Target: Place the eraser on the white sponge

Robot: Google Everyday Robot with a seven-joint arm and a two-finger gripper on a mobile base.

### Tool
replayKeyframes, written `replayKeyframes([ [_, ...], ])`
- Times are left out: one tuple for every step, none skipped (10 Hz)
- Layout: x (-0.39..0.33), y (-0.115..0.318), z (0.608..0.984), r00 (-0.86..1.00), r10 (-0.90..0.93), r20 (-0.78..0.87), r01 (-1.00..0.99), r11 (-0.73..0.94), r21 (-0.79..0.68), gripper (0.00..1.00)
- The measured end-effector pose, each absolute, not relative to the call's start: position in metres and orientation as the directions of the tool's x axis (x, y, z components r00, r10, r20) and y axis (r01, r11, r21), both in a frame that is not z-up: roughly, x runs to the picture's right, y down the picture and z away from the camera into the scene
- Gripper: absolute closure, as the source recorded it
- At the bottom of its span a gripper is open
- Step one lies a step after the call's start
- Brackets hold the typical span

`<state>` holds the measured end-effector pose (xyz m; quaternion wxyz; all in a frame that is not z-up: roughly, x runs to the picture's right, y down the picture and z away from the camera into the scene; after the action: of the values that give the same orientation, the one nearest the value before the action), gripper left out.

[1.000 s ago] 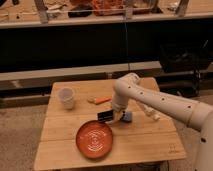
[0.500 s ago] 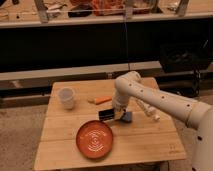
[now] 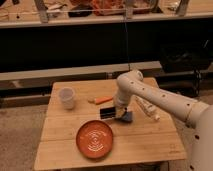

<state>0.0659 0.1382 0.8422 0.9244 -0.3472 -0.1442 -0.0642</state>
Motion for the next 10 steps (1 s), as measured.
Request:
replayKeyframes([
  [0.073,0.139,0.844,0.952,-0.015,0.307,0.214,0.748,-0.628,0.89],
  [0.08,0.138,0.844,0.952,-0.011,0.306,0.211,0.747,-0.63,0.82],
  [0.085,0.138,0.844,0.952,-0.011,0.305,0.212,0.744,-0.634,0.72],
  [0.084,0.136,0.847,0.952,-0.006,0.305,0.208,0.745,-0.634,0.64],
  [0.08,0.131,0.851,0.953,-0.003,0.304,0.205,0.745,-0.635,0.51],
  [0.077,0.128,0.853,0.951,-0.006,0.308,0.21,0.745,-0.634,0.39],
  [0.079,0.129,0.853,0.951,-0.009,0.31,0.214,0.742,-0.635,0.31],
  [0.083,0.13,0.852,0.951,-0.011,0.308,0.216,0.738,-0.64,0.24],
  [0.09,0.129,0.854,0.953,-0.008,0.304,0.211,0.737,-0.642,0.2],
  [0.088,0.126,0.856,0.952,-0.008,0.306,0.212,0.738,-0.641,0.2],
])
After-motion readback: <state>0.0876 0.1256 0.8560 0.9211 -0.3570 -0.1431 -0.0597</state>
